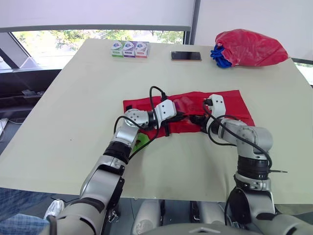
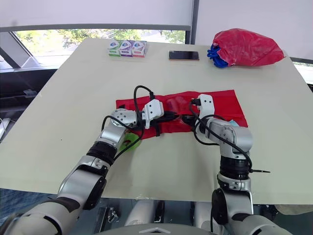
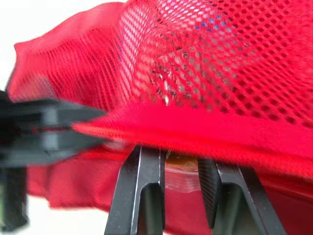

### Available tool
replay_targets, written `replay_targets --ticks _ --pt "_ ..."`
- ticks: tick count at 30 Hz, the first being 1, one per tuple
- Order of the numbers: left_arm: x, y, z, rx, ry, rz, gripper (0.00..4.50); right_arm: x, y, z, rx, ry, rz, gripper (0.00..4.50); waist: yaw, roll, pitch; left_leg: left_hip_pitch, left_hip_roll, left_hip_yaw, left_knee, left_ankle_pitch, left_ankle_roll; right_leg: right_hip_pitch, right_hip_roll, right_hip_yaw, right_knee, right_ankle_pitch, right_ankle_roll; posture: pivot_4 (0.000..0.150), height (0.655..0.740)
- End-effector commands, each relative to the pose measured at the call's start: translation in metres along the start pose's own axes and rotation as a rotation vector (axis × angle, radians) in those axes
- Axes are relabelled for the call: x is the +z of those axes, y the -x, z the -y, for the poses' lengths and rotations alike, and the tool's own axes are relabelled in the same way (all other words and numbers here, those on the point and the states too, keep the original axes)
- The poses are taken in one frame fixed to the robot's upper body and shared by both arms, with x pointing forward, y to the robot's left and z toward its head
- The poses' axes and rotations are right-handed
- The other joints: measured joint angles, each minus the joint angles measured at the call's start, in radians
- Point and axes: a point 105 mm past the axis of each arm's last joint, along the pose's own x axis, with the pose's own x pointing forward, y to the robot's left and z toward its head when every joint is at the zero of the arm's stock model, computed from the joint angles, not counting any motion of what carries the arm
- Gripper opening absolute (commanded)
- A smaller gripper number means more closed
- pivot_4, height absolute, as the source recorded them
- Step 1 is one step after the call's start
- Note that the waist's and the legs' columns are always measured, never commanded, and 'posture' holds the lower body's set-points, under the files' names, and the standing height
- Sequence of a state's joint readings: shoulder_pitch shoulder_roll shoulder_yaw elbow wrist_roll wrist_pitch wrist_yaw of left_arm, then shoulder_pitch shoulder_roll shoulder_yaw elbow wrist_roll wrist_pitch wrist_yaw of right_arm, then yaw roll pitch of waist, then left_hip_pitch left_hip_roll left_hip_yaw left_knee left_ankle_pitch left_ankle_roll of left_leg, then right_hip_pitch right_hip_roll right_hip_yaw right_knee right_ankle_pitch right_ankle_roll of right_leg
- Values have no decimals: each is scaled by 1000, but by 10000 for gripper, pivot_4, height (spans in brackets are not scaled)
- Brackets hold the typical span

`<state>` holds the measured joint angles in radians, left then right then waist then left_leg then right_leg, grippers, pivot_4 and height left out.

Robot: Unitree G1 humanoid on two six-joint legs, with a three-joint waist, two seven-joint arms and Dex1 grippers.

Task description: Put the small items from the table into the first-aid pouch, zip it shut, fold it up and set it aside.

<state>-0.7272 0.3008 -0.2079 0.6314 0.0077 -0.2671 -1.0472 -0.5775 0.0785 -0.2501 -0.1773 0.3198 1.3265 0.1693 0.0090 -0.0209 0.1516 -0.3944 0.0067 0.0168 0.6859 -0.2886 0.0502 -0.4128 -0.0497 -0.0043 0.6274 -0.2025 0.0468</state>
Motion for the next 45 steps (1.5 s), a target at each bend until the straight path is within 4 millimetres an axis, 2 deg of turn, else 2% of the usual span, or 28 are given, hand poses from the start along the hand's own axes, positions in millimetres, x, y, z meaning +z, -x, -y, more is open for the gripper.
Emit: replay_targets --ticks 1,10,12,15,20,29,32,35,36,39,45 --pt "12 -4 3 -20 -43 38 0 14 4 -3 -3 -17 66 3490 0 0 0 0 0 0 0 0 0 0 0 0 0 0 0 1500 7400" --pt "14 -4 3 -23 -46 42 0 22 -3 -10 -5 -83 115 3490 -3 0 0 0 0 0 0 0 0 0 0 0 0 0 0 1500 7400" --pt "14 -3 1 -19 -47 39 0 20 -2 -12 0 -41 120 13785 -6 1 0 0 0 0 -1 0 0 0 0 0 0 0 0 1500 7400" --pt "13 -1 -6 -2 -44 28 0 17 2 -13 17 10 123 26442 -14 1 0 0 0 0 -1 0 0 0 0 0 0 0 0 1500 7400" --pt "14 1 -17 20 -15 31 0 8 20 -12 45 136 112 26442 -21 1 0 0 0 0 -1 0 0 0 0 0 -1 0 0 1500 7400" --pt "19 4 -20 -65 129 97 0 -6 61 -12 122 475 81 26442 -22 1 1 0 1 -1 -1 0 0 0 0 0 -1 0 0 1500 7400" --pt "20 5 -17 -117 172 115 0 -7 60 -9 105 588 99 19040 -23 1 1 0 1 0 -1 0 1 0 0 0 -1 0 1 1500 7400" --pt "19 5 -13 -159 199 115 0 -6 53 -4 75 644 128 4550 -23 1 1 0 1 0 -1 0 0 0 0 0 -1 0 0 1500 7400" --pt "18 5 -11 -178 203 111 0 -6 48 -1 56 671 128 1372 -23 1 1 0 0 0 -1 0 0 0 1 0 -1 -1 0 1500 7400" --pt "18 4 -10 -195 210 113 0 -9 36 6 21 723 117 1372 -22 1 1 0 0 0 0 0 0 0 1 0 -1 0 0 1500 7400" --pt "18 2 -11 -190 210 112 0 -14 20 8 16 748 88 1372 -21 1 0 0 1 0 0 0 0 0 0 1 -2 0 0 1500 7400"
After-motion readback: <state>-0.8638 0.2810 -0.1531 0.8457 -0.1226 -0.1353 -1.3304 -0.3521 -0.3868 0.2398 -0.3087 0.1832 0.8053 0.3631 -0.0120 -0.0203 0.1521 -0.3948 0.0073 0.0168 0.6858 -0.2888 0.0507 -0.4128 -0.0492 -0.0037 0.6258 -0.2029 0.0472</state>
